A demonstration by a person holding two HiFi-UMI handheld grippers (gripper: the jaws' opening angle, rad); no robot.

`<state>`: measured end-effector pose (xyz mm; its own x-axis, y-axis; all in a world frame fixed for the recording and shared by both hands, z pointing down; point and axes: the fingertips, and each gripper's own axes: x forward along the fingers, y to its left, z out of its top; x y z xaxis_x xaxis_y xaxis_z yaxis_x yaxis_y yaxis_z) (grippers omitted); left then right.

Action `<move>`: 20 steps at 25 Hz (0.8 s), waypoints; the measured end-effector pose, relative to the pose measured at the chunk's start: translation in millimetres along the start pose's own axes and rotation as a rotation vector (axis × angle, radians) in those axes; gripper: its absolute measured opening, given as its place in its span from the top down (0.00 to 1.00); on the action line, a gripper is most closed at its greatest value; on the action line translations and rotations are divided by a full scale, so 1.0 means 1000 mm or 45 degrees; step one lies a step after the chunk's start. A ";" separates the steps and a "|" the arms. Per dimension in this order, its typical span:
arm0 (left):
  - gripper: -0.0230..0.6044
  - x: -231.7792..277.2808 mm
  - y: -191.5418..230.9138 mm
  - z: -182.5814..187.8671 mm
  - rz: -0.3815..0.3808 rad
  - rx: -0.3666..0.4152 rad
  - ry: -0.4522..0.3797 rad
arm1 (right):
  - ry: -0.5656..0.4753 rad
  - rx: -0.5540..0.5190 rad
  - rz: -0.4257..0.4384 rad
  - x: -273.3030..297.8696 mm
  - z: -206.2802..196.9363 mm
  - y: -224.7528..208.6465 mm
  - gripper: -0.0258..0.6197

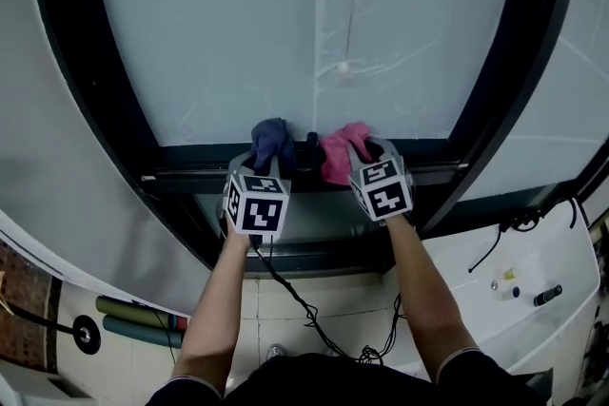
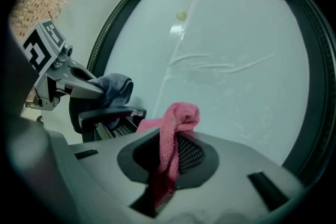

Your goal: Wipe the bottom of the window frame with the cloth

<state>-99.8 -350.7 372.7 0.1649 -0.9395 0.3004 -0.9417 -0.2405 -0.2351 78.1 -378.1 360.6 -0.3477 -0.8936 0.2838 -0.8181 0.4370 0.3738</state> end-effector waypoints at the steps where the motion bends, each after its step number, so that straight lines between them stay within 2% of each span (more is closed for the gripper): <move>1: 0.85 -0.015 -0.001 0.008 -0.002 -0.003 -0.047 | -0.024 -0.012 0.000 -0.010 0.005 0.002 0.88; 4: 0.84 -0.053 -0.006 0.020 -0.025 -0.040 -0.140 | -0.091 -0.036 -0.007 -0.040 0.014 0.008 0.88; 12: 0.84 -0.120 -0.013 0.018 -0.041 -0.103 -0.223 | -0.269 0.071 0.006 -0.115 0.036 0.029 0.88; 15: 0.84 -0.133 -0.017 0.012 -0.082 -0.172 -0.238 | -0.323 0.139 0.034 -0.137 0.042 0.037 0.88; 20: 0.84 -0.140 -0.025 -0.004 -0.126 -0.205 -0.212 | -0.332 0.218 0.055 -0.152 0.030 0.050 0.87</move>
<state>-100.7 -212.2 340.0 0.2923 -0.9437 0.1551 -0.9509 -0.3040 -0.0575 76.7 -223.7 309.6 -0.4715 -0.8803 0.0521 -0.8575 0.4715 0.2058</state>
